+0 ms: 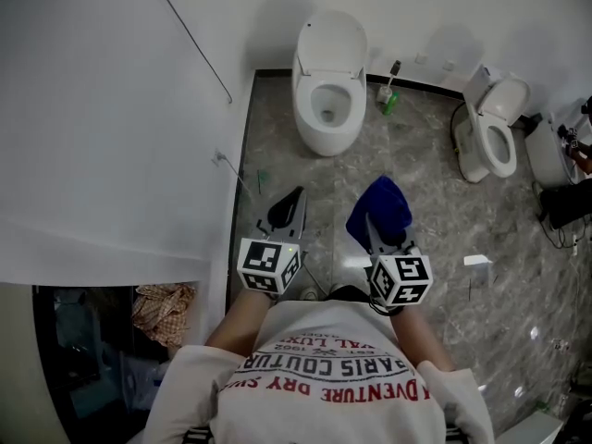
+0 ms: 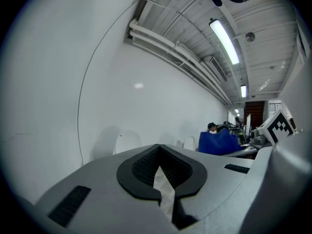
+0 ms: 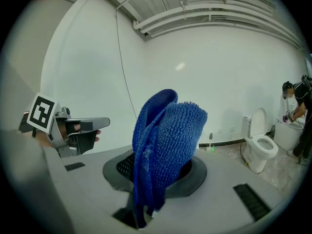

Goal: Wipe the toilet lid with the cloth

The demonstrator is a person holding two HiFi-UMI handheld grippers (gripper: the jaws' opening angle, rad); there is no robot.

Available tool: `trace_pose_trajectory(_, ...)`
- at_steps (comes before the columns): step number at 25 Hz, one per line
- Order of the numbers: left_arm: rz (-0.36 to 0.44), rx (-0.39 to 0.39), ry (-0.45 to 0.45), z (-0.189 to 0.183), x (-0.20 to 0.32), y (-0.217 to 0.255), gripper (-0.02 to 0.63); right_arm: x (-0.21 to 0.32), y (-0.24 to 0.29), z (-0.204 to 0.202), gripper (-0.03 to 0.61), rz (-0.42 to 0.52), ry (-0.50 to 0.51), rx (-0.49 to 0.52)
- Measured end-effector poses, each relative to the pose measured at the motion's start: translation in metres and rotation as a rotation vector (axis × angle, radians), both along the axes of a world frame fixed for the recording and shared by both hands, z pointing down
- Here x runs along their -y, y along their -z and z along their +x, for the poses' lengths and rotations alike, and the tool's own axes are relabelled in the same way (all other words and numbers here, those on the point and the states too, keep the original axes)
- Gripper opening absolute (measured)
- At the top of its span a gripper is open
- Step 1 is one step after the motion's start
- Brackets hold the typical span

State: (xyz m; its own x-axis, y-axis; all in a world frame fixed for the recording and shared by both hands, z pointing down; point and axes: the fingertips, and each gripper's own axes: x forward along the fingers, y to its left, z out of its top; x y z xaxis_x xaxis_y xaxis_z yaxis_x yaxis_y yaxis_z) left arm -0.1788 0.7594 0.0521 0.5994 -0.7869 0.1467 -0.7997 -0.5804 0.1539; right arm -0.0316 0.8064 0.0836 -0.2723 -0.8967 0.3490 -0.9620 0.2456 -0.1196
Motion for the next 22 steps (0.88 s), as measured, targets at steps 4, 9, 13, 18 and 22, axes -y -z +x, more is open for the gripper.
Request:
trace_pose_trajectory(4,-0.019,-0.005,0.027,-0.002,0.010,-0.005,0.006,0.009,-0.003,0.004,0.098,-0.014,-0.002,0.010)
trace_pose_trajectory(9,-0.035,0.008,0.034,0.008,0.031,-0.009,0.006,0.034,-0.006,0.016,0.098,-0.018,0.006,0.021)
trace_pose_trajectory(13,-0.046,0.022,0.051,0.021,0.058,-0.019,0.006,0.066,-0.016,0.032,0.098,-0.024,0.022,0.035)
trace_pose_trajectory(18,-0.063,0.027,0.077,0.054,0.109,-0.023,0.006,0.123,-0.019,0.067,0.098,-0.023,0.043,0.055)
trace_pose_trajectory(22,-0.069,0.029,0.128,0.087,0.153,-0.018,0.006,0.166,-0.016,0.106,0.098,-0.035,0.063,0.065)
